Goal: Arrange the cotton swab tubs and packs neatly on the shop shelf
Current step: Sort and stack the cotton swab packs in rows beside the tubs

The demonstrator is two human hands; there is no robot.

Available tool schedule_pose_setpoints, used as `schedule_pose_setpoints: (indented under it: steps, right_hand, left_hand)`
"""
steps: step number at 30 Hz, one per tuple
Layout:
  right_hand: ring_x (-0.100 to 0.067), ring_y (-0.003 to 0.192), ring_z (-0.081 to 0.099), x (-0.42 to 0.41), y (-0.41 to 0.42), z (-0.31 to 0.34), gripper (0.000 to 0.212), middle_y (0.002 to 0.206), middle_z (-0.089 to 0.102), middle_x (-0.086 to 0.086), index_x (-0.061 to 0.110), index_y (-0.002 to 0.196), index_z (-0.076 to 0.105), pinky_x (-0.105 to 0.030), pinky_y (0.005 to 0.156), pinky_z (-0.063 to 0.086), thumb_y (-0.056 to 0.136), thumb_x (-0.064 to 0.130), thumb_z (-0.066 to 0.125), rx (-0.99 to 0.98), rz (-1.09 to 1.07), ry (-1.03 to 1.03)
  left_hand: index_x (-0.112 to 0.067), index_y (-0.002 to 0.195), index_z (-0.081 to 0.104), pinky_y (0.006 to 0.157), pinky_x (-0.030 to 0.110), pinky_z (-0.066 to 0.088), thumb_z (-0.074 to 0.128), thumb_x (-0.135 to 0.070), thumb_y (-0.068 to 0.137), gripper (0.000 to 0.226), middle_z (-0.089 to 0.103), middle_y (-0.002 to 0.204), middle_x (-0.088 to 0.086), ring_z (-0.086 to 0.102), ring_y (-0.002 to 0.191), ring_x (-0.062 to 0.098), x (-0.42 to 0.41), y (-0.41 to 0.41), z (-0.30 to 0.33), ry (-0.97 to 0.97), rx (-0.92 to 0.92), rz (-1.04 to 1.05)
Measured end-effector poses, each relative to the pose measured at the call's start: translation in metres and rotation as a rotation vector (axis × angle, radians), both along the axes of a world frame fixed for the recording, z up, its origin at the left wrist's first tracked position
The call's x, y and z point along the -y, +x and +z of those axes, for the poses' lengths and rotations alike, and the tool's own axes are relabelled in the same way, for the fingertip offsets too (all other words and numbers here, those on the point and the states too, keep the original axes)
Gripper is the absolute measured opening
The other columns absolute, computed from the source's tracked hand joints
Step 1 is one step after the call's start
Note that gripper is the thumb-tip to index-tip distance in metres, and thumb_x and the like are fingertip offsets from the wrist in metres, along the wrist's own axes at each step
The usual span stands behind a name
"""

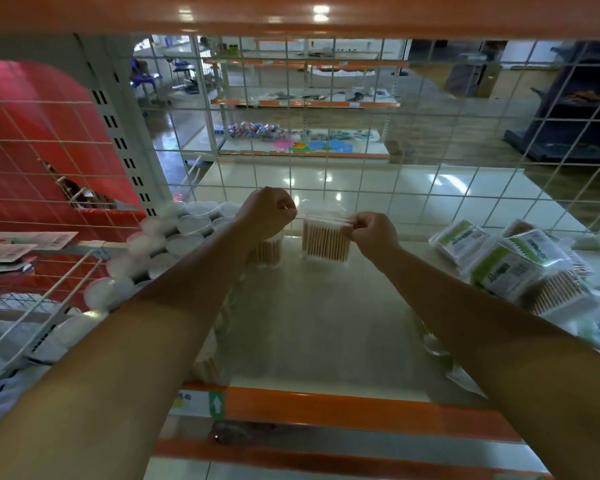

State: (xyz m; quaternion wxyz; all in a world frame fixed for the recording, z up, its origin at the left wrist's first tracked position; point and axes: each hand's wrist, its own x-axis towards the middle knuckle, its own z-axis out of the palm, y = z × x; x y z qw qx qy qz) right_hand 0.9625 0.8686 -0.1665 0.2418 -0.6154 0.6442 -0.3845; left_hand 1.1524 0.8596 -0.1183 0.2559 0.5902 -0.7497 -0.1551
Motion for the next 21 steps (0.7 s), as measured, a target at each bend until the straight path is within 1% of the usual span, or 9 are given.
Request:
schedule_pose_setpoints:
  steps: [2,4,5,7,9,11,14,18,21]
  right_hand:
    - [-0.024,0.088,0.063,0.004,0.003,-0.001,0.017,0.093,0.069,-0.012,0.004,0.099,0.068,-0.036,0.082,0.051,0.086,0.013,0.062,-0.042,-0.014,-0.012]
    - [-0.024,0.084,0.064,0.006,0.005,-0.006,0.014,0.088,0.069,-0.011,0.005,0.095,0.069,-0.032,0.076,0.05,0.087,0.013,0.06,-0.146,-0.011,-0.042]
    - [-0.023,0.081,0.064,0.006,0.006,-0.009,0.015,0.087,0.069,-0.01,0.006,0.095,0.069,-0.032,0.076,0.052,0.087,0.013,0.058,-0.199,-0.009,-0.066]
    - [-0.022,0.08,0.065,0.006,0.007,-0.013,0.02,0.088,0.071,-0.009,0.009,0.101,0.07,-0.035,0.076,0.054,0.087,0.015,0.057,-0.277,-0.029,-0.12]
    - [-0.023,0.081,0.065,0.006,0.008,-0.013,0.023,0.091,0.072,-0.01,0.011,0.105,0.07,-0.033,0.077,0.054,0.086,0.016,0.058,-0.316,-0.059,-0.161]
    - [-0.024,0.082,0.065,0.008,0.009,-0.012,0.021,0.09,0.072,-0.01,0.011,0.102,0.071,-0.032,0.076,0.053,0.084,0.015,0.06,-0.331,-0.065,-0.178]
    - [-0.024,0.085,0.063,0.009,0.011,-0.011,0.019,0.088,0.071,-0.009,0.013,0.099,0.072,-0.036,0.078,0.053,0.083,0.017,0.062,-0.352,-0.063,-0.181]
    - [-0.027,0.095,0.055,0.007,0.011,-0.011,0.025,0.093,0.069,-0.01,0.012,0.108,0.067,-0.041,0.082,0.048,0.088,0.022,0.058,-0.478,-0.088,-0.176]
    - [-0.027,0.097,0.053,0.008,0.009,-0.009,0.03,0.098,0.067,-0.011,0.01,0.114,0.063,-0.038,0.082,0.046,0.088,0.025,0.059,-0.536,-0.087,-0.176]
  left_hand:
    - [-0.006,0.102,0.066,0.071,0.024,0.041,0.057,-0.014,0.09,0.018,0.065,0.101,0.01,0.053,0.085,0.015,0.001,0.0,-0.002,0.003,0.014,-0.008]
    - [-0.006,0.102,0.066,0.065,0.022,0.041,0.056,-0.014,0.09,0.017,0.065,0.1,0.01,0.054,0.085,0.014,0.001,-0.001,-0.004,-0.001,0.031,-0.022]
    - [-0.006,0.102,0.066,0.064,0.022,0.041,0.056,-0.014,0.09,0.017,0.065,0.099,0.009,0.054,0.085,0.015,0.002,-0.001,-0.005,-0.004,0.034,-0.03]
    - [-0.006,0.101,0.065,0.067,0.023,0.043,0.055,-0.013,0.09,0.017,0.065,0.099,0.009,0.056,0.087,0.017,0.002,-0.001,-0.004,-0.015,0.045,-0.047]
    - [-0.005,0.101,0.065,0.071,0.024,0.043,0.055,-0.012,0.09,0.016,0.065,0.098,0.01,0.057,0.088,0.018,0.003,-0.001,-0.003,-0.029,0.053,-0.065]
    - [-0.005,0.099,0.065,0.07,0.024,0.041,0.055,-0.012,0.09,0.016,0.065,0.096,0.01,0.056,0.085,0.017,0.004,-0.001,-0.002,-0.041,0.044,-0.077]
    - [-0.005,0.098,0.066,0.068,0.022,0.041,0.055,-0.012,0.09,0.015,0.066,0.095,0.009,0.056,0.084,0.016,0.006,-0.003,-0.001,-0.056,0.028,-0.087]
    - [-0.006,0.098,0.065,0.066,0.02,0.041,0.055,-0.012,0.09,0.014,0.064,0.093,0.007,0.058,0.085,0.018,0.008,-0.006,-0.003,-0.055,0.039,-0.107]
    - [-0.005,0.099,0.064,0.067,0.02,0.039,0.054,-0.011,0.09,0.015,0.062,0.092,0.006,0.055,0.083,0.015,0.007,-0.009,-0.004,-0.061,0.08,-0.136]
